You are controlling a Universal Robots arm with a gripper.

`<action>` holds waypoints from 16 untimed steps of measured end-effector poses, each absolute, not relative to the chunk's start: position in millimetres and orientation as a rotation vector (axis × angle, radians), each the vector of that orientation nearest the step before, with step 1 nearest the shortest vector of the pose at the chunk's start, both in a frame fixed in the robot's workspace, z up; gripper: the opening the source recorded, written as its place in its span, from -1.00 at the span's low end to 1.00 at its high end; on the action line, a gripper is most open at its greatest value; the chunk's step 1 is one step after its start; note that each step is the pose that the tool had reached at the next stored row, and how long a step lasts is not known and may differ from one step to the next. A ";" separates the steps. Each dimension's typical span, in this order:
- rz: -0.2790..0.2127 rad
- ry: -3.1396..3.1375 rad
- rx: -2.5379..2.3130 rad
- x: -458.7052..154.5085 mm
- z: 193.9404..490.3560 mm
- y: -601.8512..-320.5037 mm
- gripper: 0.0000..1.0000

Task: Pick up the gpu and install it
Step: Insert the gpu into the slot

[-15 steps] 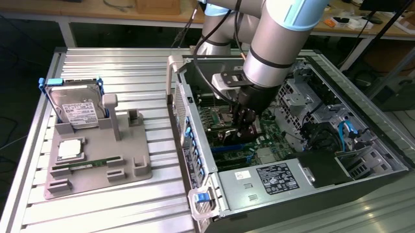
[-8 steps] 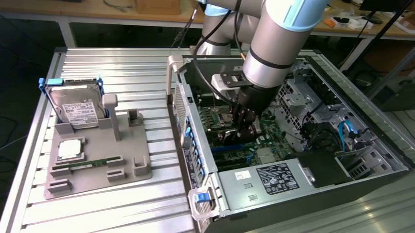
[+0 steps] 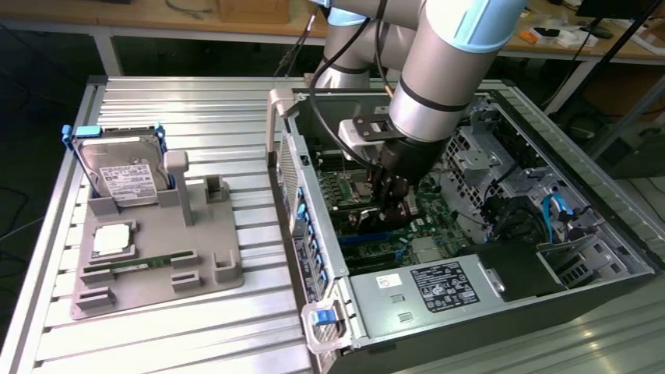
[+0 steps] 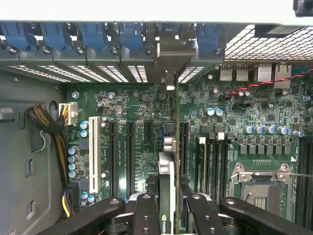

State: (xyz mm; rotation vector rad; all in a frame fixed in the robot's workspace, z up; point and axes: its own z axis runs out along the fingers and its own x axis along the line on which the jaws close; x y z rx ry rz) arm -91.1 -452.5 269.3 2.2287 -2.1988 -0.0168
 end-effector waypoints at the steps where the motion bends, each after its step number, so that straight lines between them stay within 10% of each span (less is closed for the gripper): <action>1: -0.019 -2.198 2.228 -90.9 269.1 -452.6 -0.46; 16: -0.036 -2.194 2.224 -89.5 268.1 -453.0 -0.46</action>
